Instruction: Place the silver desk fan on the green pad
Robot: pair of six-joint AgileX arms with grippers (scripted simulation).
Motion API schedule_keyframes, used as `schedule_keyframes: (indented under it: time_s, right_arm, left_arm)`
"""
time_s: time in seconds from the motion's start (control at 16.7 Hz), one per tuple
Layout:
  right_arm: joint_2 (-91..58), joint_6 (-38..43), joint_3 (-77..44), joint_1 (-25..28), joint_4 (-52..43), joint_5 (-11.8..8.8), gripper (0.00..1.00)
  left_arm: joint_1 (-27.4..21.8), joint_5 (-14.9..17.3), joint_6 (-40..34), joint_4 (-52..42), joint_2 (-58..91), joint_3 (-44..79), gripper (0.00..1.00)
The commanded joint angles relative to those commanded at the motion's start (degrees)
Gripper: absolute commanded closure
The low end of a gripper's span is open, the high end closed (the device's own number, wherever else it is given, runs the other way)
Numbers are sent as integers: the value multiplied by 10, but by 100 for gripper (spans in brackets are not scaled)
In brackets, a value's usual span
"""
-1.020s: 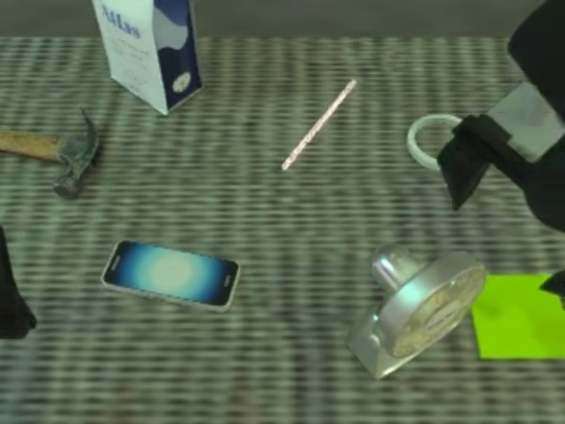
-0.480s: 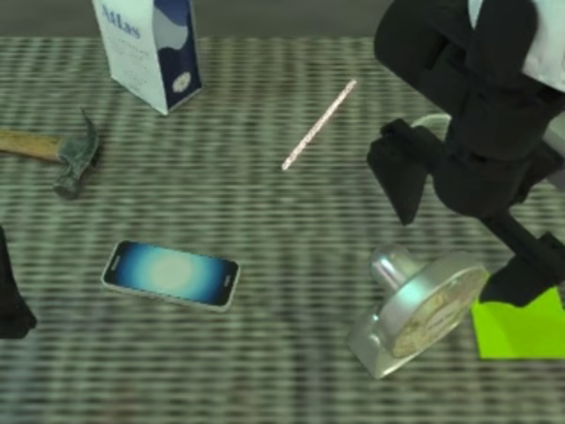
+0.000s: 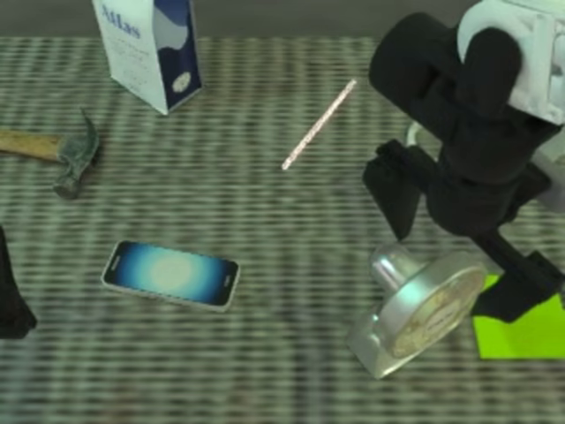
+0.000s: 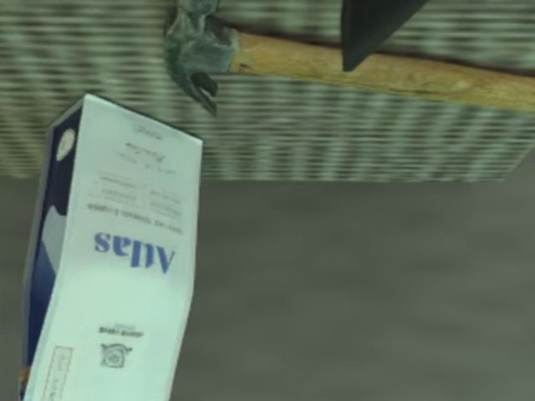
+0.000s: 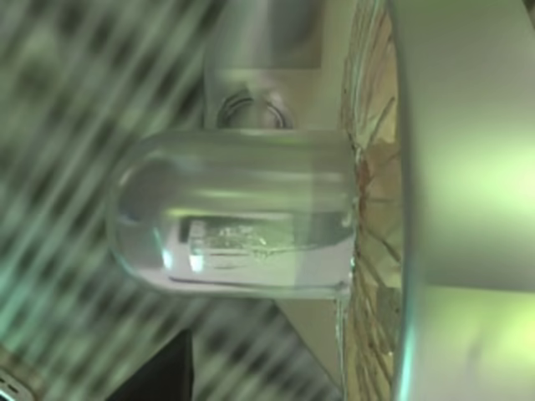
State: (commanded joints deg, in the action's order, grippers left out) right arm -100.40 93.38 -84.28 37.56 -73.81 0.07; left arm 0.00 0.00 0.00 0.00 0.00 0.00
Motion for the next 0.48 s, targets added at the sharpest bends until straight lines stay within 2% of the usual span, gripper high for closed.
schedule_keyframes:
  time_s: [0.18,0.42,0.48]
  right_arm:
    - [-3,2,45,2,48,0,0]
    - [-4,2,51,2,55,0,0]
    - [-4,2,51,2,55,0,8]
  left_arm:
    - [0,0,0,0,0,0,0]
    - [0,0,0,0,0,0,0]
    - [0,0,0,0,0,0,0]
